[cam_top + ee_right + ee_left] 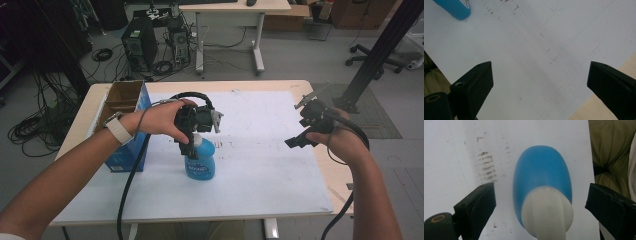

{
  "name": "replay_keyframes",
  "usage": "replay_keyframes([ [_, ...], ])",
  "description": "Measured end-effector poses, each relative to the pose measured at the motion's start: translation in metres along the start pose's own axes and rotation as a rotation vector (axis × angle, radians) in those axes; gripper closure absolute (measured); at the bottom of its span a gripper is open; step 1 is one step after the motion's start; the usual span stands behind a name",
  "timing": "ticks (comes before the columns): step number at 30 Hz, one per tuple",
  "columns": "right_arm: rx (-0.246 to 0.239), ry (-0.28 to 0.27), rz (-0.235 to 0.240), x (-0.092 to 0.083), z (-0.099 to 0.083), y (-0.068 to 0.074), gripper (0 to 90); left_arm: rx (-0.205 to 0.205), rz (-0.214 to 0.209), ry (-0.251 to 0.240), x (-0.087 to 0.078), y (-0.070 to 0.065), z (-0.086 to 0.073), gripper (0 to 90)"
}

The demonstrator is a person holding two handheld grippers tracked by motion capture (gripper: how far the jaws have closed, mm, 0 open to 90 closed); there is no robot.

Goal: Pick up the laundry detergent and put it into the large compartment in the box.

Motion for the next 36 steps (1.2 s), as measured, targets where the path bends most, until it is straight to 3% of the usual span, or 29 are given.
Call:
replay_keyframes([
  [19,0.002,-0.002,0.002,0.001,-0.001,0.000,6.7,-0.011,-0.020,0.010,0.018,0.003,-0.001,12.3],
  [36,0.005,-0.006,0.001,0.002,-0.003,-0.001,6.7,0.005,-0.034,0.005,0.021,0.004,0.000,25.0],
])
Point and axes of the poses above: each handheld gripper's, and its own axes: x roughly forward along the jaws, z roughly out of its top, y roughly to its left, the point moved 5 cm from there along x, roughly forward along the jaws, and after that the axes turned 12 degrees about -x, right-handed, at the moved point
